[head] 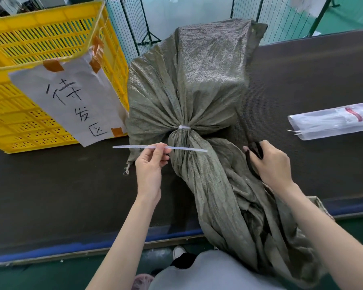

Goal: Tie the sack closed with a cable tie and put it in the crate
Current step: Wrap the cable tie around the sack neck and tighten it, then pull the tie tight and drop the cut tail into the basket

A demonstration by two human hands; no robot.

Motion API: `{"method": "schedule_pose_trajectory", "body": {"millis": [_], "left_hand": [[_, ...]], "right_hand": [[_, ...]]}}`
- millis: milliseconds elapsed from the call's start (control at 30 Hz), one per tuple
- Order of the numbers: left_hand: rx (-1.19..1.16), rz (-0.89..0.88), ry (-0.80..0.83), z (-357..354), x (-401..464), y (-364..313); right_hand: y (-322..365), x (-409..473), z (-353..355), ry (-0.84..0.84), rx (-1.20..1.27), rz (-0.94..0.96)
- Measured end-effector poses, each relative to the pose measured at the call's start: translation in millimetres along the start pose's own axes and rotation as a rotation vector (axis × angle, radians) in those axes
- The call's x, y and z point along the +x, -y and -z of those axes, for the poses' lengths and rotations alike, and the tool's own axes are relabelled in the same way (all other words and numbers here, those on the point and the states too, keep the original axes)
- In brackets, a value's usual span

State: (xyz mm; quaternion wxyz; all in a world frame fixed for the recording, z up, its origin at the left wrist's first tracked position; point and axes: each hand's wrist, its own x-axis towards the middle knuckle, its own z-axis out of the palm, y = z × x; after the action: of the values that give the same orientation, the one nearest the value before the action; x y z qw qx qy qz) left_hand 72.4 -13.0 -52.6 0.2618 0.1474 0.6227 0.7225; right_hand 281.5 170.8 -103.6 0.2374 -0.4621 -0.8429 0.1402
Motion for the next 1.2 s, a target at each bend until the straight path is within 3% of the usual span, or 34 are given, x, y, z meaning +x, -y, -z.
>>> {"method": "schedule_pose_trajectory", "body": {"millis": [233, 633, 833, 967, 1100, 1200], "left_hand": [[-0.030, 0.079, 0.075, -36, -9, 16], [0.007, 0.137, 0.100, -67, -19, 32], [0.040, 0.159, 0.091, -73, -28, 43], [0.050, 0.139, 0.070, -74, -35, 40], [0.090, 0.084, 0.050, -67, -43, 31], [0.076, 0.048, -0.022, -49, -52, 28]], "right_hand": [[-50, 10, -1, 0.081, -0.179, -0.282], [-91, 24, 4, 0.210, -0.288, -0.390], [-91, 15, 6, 0.202, -0.277, -0.315], [-76, 4, 13, 0.169, -0.265, -0.114], [-18, -13, 29, 0.126, 0.274, 0.100], [32, -26, 34, 0.161, 0.465, 0.311]]}}
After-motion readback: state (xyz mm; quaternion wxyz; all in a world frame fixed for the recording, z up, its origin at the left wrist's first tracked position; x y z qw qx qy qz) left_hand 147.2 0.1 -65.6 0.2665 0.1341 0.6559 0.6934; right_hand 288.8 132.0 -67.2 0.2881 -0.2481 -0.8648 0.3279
